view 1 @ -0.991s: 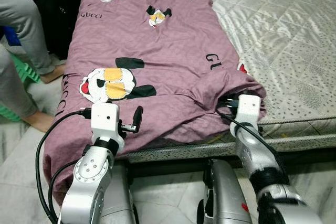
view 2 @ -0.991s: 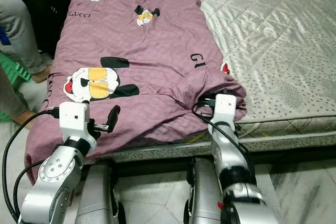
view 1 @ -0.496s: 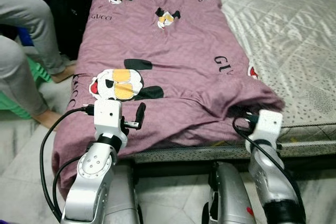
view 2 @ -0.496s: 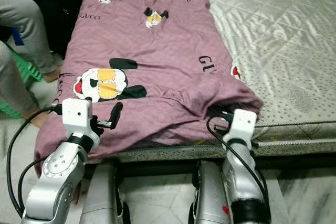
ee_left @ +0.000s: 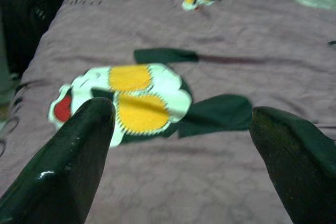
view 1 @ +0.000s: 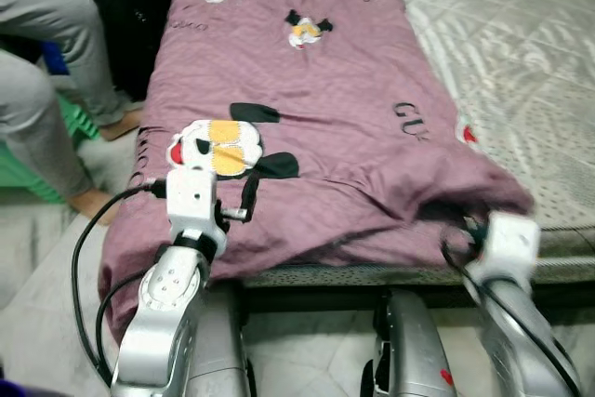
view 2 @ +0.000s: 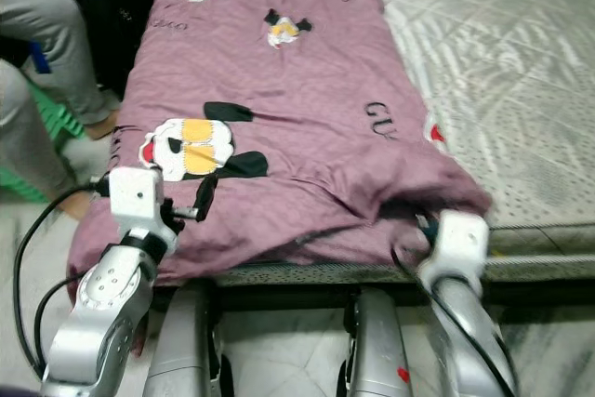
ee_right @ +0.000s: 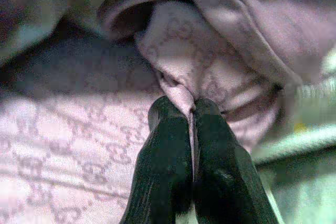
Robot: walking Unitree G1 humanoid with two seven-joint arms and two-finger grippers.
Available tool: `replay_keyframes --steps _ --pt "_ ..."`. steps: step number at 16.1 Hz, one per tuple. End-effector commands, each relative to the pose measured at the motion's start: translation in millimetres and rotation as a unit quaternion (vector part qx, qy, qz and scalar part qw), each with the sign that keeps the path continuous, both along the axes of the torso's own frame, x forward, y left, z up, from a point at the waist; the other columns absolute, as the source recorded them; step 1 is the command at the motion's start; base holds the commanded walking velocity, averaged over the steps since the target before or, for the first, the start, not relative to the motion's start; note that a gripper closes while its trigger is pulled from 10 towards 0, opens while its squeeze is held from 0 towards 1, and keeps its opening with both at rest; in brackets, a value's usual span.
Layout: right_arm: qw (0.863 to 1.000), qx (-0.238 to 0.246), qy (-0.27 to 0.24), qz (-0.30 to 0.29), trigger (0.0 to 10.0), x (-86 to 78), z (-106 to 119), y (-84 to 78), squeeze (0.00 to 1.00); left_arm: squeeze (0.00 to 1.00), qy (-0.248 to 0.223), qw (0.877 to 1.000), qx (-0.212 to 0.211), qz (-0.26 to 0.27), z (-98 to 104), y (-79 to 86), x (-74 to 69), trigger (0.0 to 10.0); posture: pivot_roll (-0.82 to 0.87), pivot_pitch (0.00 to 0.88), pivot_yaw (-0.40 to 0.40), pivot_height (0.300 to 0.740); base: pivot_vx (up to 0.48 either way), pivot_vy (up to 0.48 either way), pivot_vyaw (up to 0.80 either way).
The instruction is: Clean up the room
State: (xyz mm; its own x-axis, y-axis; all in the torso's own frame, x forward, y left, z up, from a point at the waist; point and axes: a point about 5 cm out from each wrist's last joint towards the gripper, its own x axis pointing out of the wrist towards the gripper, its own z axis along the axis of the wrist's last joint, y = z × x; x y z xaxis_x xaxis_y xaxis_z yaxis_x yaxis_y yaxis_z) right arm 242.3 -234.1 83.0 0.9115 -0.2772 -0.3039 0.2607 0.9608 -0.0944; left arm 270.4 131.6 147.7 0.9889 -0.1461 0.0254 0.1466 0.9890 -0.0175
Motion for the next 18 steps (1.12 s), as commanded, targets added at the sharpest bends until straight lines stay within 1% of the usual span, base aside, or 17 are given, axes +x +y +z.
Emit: replay_keyframes --steps 1,2,3,4,5,6,7,10,11,13,15,16,18 --pt "0.996 -0.018 0.076 -0.046 0.0 -24.6 -20.2 -21.7 0.0 0.0 0.002 1.0 0.009 0.002 -0.7 1.4 -1.7 10.0 0.04 0.23 0.057 0.527 0.0 0.0 0.0" --pt "0.991 -0.037 0.123 -0.029 9.8 -34.9 -29.9 -20.3 0.0 0.0 0.003 1.0 0.006 0.0 -0.9 -3.0 0.8 10.0 0.03 0.224 0.059 0.527 0.0 0.0 0.0" --pt "0.99 -0.041 0.132 -0.024 10.0 -35.5 -31.6 -21.3 1.0 0.0 0.003 1.0 0.004 -0.006 -0.7 -6.6 1.9 10.0 0.03 0.222 0.059 0.527 0.0 0.0 0.0" --pt "0.99 -0.048 0.13 -0.017 10.0 -32.1 -31.5 -21.7 1.0 0.0 0.004 1.0 0.005 -0.009 -1.2 -7.7 2.0 10.0 0.03 0.213 0.061 0.527 0.0 0.0 0.0" --pt "0.989 -0.074 0.129 -0.002 10.0 -26.7 -29.0 -23.1 1.0 0.0 0.004 1.0 0.005 -0.01 -1.7 -7.1 1.6 10.0 0.03 0.21 0.063 0.527 0.0 0.0 0.0" --pt "0.986 -0.108 0.123 0.011 10.0 -21.6 -22.4 -26.3 1.0 0.0 0.005 1.0 0.007 -0.01 -1.9 -5.6 1.0 10.0 0.03 0.21 0.063 0.527 0.0 0.0 0.0" --pt "0.984 -0.13 0.118 0.015 10.0 -17.6 -16.7 -29.7 1.0 0.0 0.006 1.0 0.009 -0.009 -2.5 -3.9 0.9 10.0 0.04 0.201 0.062 0.527 0.0 0.0 0.0" --pt "0.981 -0.166 0.104 0.007 10.0 -8.3 -6.3 -42.1 1.0 0.0 0.006 1.0 0.011 -0.006 -3.1 -1.8 1.3 10.0 0.04 0.196 0.061 0.527 0.0 0.0 0.0" --pt "0.977 -0.191 0.089 0.005 10.0 -4.2 1.0 -47.5 1.0 0.0 0.006 1.0 0.012 -0.006 -3.1 -1.6 1.3 10.0 0.04 0.194 0.059 0.527 0.0 0.0 0.0" --pt "0.973 -0.22 0.049 0.038 10.0 2.3 11.5 -43.8 1.0 0.0 0.006 1.0 0.013 -0.007 -3.7 -2.0 0.8 10.0 0.04 0.192 0.059 0.527 0.0 0.0 0.0" --pt "0.971 -0.229 0.024 0.056 10.0 5.9 17.3 -42.3 1.0 0.0 0.006 1.0 0.012 -0.008 -3.4 -2.7 0.8 10.0 0.04 0.191 0.059 0.527 0.0 0.0 0.0" --pt "0.968 -0.239 0.013 0.069 10.0 7.5 20.2 -41.8 1.0 0.0 0.005 1.0 0.012 -0.008 -3.1 -2.7 1.1 10.0 0.04 0.19 0.059 0.527 0.0 0.0 0.0" --pt "0.958 -0.266 -0.012 0.109 10.0 7.7 25.5 -44.4 1.0 0.0 0.004 1.0 0.013 -0.006 -2.8 -1.0 2.2 10.0 0.04 0.192 0.059 0.527 0.0 0.0 0.0"
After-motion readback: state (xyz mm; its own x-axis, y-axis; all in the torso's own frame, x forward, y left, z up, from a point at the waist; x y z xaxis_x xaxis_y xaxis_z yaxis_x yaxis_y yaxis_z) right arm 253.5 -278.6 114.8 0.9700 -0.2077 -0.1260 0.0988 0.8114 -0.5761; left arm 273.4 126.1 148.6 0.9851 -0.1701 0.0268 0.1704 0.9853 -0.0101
